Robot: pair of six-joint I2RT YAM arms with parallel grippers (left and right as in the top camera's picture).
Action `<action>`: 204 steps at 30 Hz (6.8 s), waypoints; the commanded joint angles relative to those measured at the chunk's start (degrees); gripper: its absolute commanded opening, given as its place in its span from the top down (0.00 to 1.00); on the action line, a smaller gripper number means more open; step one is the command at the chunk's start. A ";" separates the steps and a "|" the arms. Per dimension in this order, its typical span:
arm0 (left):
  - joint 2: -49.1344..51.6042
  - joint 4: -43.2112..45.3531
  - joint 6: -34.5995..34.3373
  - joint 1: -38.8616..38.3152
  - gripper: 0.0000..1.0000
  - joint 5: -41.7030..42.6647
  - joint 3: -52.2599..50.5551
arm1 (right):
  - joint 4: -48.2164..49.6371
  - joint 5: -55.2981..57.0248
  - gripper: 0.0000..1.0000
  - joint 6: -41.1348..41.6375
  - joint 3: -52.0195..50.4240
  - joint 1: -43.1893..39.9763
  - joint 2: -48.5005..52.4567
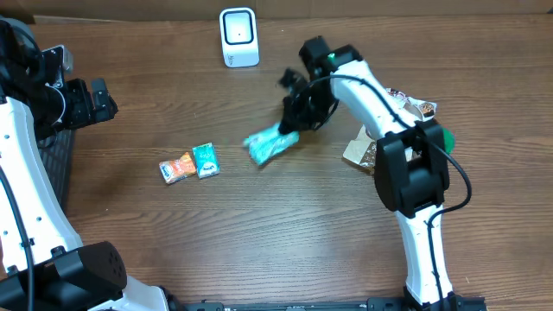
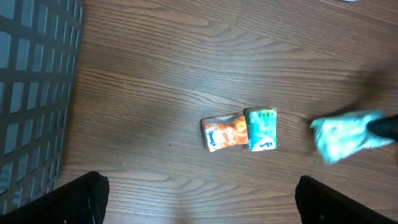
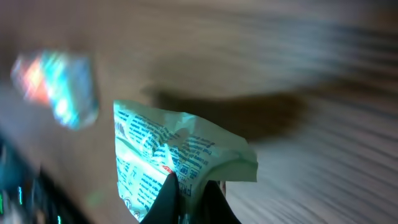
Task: Scan the item barcode
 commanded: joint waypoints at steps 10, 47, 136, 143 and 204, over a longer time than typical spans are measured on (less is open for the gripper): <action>0.07 0.13 1.11 0.09 0.00 0.11 0.11 | -2.54 14.36 0.74 22.49 -2.43 2.34 -2.27; 0.07 0.13 1.11 0.09 0.01 0.09 0.11 | -25.59 13.44 0.40 9.42 22.14 -6.36 -15.89; 0.07 0.11 1.11 0.09 0.00 0.11 0.11 | 4.96 1.99 0.96 15.26 -15.47 1.86 -42.53; 0.07 0.11 1.11 0.09 0.00 0.11 0.11 | 1.62 13.14 0.96 15.19 -5.27 2.71 -40.87; 0.07 0.13 1.11 0.09 0.01 0.09 0.11 | 77.13 71.89 0.72 -38.69 17.75 9.14 12.44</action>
